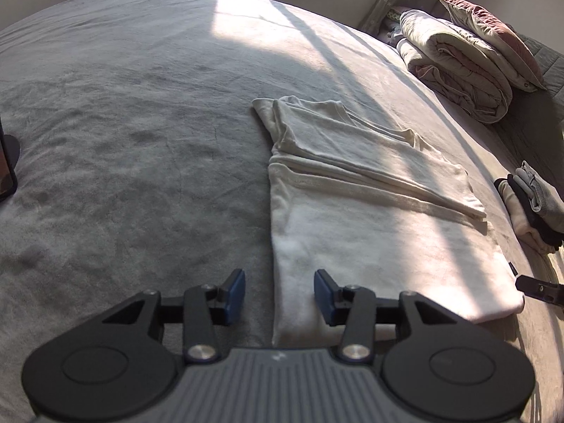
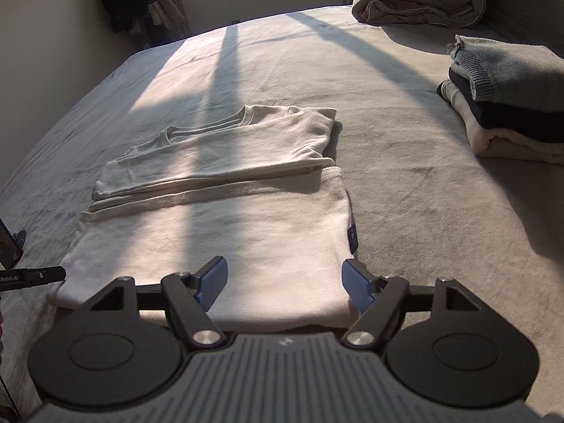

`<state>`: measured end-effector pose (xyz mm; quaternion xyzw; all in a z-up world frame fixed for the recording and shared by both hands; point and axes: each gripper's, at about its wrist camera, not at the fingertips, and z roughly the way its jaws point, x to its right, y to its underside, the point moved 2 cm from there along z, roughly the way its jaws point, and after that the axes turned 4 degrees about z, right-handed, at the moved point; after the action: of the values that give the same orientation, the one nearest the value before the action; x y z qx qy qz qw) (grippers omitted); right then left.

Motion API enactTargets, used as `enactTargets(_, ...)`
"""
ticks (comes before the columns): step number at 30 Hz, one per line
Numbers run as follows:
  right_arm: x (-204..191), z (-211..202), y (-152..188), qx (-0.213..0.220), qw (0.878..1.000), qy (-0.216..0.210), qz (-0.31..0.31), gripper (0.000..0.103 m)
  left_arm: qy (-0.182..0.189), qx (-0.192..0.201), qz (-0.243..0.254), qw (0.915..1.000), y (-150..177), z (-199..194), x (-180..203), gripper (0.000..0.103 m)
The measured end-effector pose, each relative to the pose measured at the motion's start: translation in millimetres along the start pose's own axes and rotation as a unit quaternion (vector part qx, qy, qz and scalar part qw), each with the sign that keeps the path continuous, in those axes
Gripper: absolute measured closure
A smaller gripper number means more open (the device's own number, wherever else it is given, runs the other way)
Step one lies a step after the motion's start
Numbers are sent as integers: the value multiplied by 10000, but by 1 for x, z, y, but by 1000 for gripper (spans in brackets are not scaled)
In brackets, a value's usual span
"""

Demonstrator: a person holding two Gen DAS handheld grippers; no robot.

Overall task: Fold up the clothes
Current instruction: 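Grasp the folded T-shirt edge with both grippers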

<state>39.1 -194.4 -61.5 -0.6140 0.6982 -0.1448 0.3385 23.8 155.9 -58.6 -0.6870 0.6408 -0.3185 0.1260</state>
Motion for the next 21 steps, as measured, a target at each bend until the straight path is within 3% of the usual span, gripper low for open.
enactTargets(7,44,-5,14,-411,9892,-387,1349,28,530,-365,-775,9949,14,-15,-30,60)
enactTargets(13,63,-4,26,-522,9728,-888,2076,28,1245,-634,-1326,9813,41,-15,-23,60)
enactTargets(15,63,-3,28,-433,9703,-968,2176,28,1450,-593,-1618,9743,47,-9,-19,60)
enactTargets(21,66,3,31,-169,9591,-1204,2556,39,1474,-27,-2369,9603,56,5,-12,61)
